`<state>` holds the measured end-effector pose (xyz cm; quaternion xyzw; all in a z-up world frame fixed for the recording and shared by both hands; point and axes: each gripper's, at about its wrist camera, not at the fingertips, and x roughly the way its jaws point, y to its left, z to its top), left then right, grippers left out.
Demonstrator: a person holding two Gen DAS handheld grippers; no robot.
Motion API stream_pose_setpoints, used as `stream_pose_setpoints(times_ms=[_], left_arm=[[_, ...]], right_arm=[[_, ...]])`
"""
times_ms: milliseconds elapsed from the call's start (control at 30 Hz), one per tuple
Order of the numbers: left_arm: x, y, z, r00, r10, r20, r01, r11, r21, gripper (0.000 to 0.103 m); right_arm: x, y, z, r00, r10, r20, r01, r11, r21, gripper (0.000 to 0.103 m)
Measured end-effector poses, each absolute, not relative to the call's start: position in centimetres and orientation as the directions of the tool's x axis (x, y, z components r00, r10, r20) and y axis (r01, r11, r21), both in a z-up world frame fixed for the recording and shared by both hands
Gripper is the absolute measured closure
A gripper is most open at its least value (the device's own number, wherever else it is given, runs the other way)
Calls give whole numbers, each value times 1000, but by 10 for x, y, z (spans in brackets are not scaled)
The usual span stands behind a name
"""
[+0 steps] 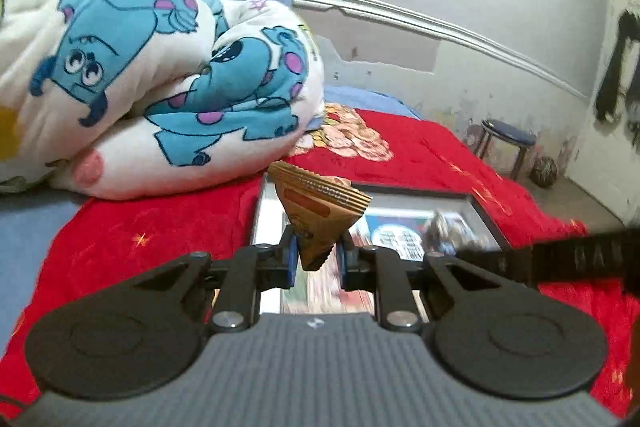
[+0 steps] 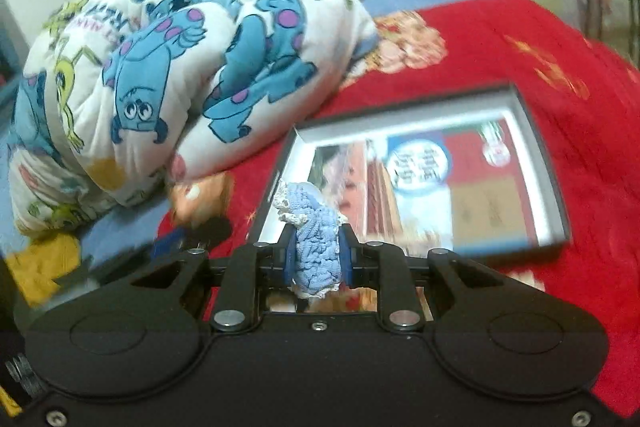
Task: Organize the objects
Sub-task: 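Carry the blue scrunchie with the right gripper into the black box while the left gripper lifts the snack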
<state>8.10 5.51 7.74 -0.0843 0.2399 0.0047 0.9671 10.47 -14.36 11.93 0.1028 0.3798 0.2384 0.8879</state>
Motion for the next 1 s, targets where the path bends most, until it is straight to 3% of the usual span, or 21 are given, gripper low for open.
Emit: stream_pose_setpoints(times_ms=[267,800,1000], left_arm=[[113,72,30,837,-57,-544,-73,974,-215,80],[118,40,4,782,-101,-615,21,990,-137,76],[122,46,3,776,-109,-621,11,987,-160,62]], right_arm=[[153,-132,76,571,432,-699,-298,901,314,82],[175,-119,33,533,423,-733,-286,905,314,82],[177,-121,24,515,421,-747,-250,907,339,81]])
